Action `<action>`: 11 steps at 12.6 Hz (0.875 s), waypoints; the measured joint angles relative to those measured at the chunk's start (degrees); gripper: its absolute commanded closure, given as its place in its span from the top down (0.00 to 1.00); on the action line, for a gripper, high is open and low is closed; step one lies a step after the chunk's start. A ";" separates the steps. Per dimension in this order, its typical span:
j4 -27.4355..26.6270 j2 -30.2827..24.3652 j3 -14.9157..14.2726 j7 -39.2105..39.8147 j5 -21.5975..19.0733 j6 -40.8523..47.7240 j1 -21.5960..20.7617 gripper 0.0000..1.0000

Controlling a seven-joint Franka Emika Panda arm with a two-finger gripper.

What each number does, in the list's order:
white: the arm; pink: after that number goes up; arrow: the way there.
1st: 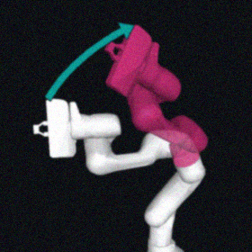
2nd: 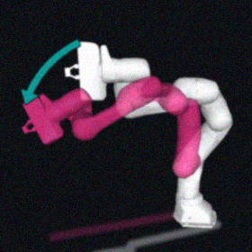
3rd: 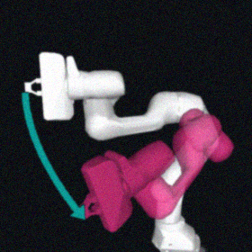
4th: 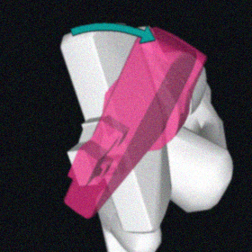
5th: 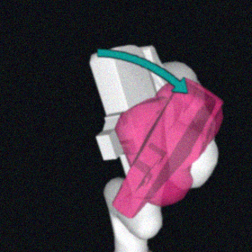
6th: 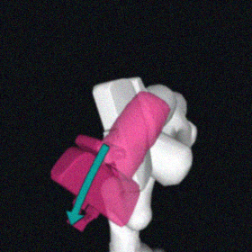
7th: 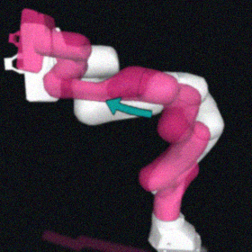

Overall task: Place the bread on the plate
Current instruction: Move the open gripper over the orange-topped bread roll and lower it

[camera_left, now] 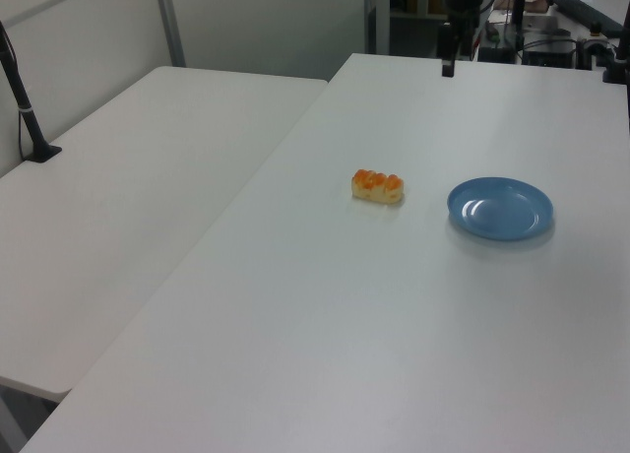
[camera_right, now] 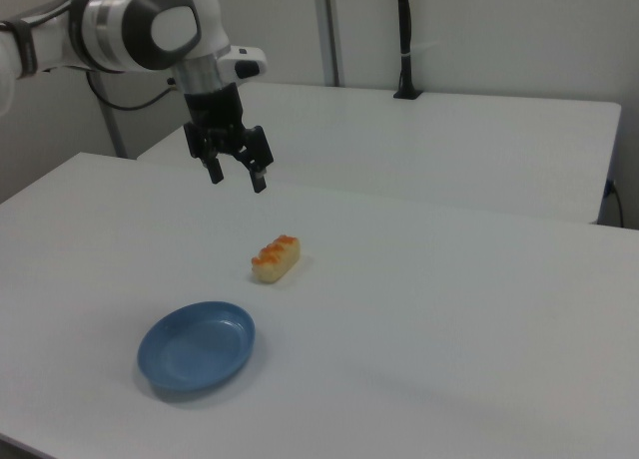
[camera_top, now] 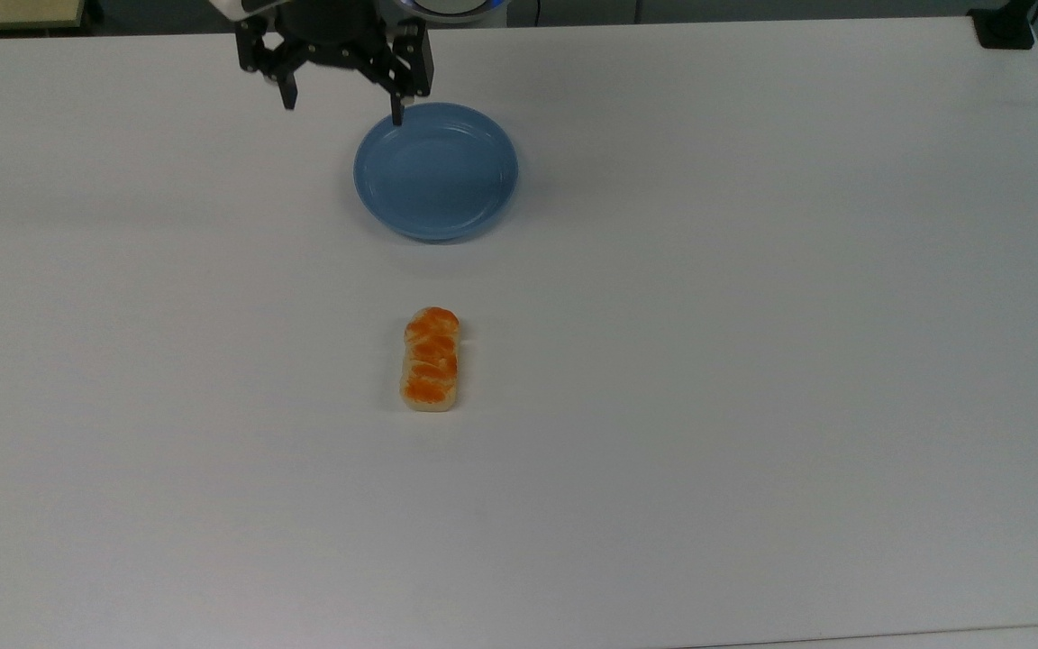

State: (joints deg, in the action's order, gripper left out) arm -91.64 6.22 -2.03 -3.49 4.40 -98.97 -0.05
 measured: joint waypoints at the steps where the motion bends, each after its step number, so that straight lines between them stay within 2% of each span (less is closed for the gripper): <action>1: 0.24 1.02 0.00 0.01 0.00 -1.50 0.00 1.00; 6: 0.72 9.51 0.68 0.11 -0.01 -10.21 -0.56 1.00; 11: 0.87 18.04 0.87 -1.64 0.06 -18.45 -4.87 1.00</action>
State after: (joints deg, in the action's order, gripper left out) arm -90.77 24.27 -1.17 -5.12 4.46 -117.42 -4.92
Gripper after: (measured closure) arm 0.000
